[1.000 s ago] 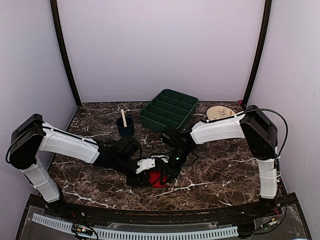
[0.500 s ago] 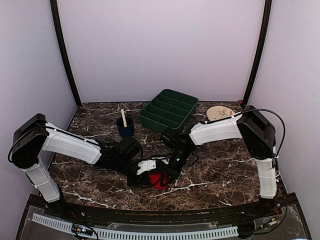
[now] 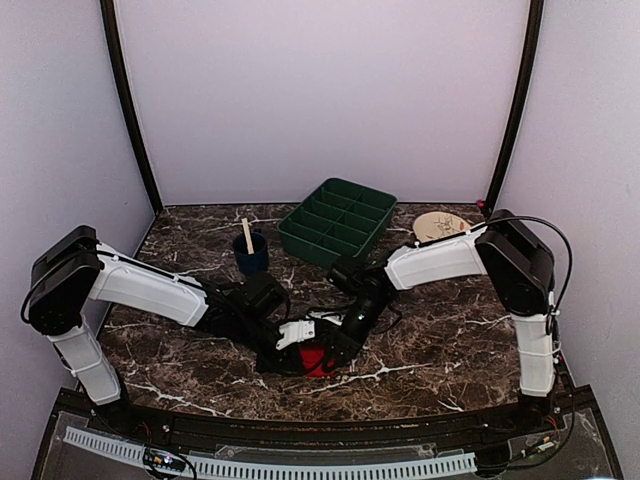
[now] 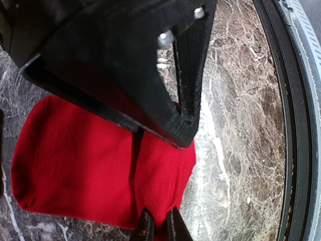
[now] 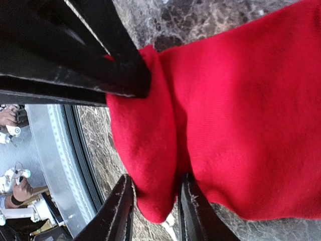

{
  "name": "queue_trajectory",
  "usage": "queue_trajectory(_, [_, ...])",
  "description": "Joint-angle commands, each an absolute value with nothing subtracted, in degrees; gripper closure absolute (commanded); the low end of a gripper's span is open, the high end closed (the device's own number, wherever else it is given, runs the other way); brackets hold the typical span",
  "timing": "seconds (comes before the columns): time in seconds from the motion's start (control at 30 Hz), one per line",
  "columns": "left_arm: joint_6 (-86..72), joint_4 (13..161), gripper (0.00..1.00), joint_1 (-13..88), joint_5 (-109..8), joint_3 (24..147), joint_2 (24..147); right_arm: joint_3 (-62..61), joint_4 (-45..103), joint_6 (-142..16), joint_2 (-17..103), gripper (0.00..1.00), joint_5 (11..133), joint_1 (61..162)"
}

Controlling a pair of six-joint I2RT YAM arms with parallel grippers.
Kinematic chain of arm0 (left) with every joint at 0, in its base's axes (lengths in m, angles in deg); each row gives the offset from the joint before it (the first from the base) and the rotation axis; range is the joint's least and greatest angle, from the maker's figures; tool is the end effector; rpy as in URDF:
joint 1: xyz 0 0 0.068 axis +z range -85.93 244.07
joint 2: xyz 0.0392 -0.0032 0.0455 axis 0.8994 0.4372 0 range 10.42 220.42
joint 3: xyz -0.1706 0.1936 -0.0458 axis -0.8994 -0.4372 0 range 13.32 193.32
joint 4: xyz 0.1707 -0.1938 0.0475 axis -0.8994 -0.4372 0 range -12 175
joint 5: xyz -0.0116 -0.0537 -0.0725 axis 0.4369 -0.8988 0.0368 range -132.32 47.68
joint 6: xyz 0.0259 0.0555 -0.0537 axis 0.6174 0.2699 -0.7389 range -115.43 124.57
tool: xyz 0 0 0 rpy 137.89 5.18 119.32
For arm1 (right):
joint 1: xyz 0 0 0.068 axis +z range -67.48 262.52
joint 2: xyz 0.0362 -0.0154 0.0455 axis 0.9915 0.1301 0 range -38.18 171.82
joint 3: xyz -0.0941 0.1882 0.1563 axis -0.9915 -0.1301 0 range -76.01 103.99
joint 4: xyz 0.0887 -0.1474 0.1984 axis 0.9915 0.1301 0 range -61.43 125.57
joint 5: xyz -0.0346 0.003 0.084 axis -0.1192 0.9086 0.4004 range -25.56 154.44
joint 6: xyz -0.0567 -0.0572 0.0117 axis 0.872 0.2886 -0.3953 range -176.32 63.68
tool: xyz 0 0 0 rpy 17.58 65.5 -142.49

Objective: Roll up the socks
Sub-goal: Roll the sock at the center of the board.

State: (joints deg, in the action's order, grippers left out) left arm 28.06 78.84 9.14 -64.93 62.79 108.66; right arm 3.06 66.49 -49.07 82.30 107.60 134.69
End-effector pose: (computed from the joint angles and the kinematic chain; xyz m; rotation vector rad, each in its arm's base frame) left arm 0.1751 -0.2969 0.1042 1.7487 1.8867 -0.7138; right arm 0.2047 0.3421 0.0903 1.4789 -2.3830 -1.1243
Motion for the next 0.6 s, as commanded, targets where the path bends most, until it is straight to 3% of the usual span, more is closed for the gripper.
queue_trajectory(0.0, [28.78,74.47,0.96,8.85,-65.77,62.81,109.87,-0.17,62.20,-51.59,79.90,0.71,107.89,133.18])
queue_trajectory(0.57, [27.56,69.10,0.96,13.21,-73.37,66.79,111.54,-13.80,47.64,-60.14,70.20,0.68,107.11,129.56])
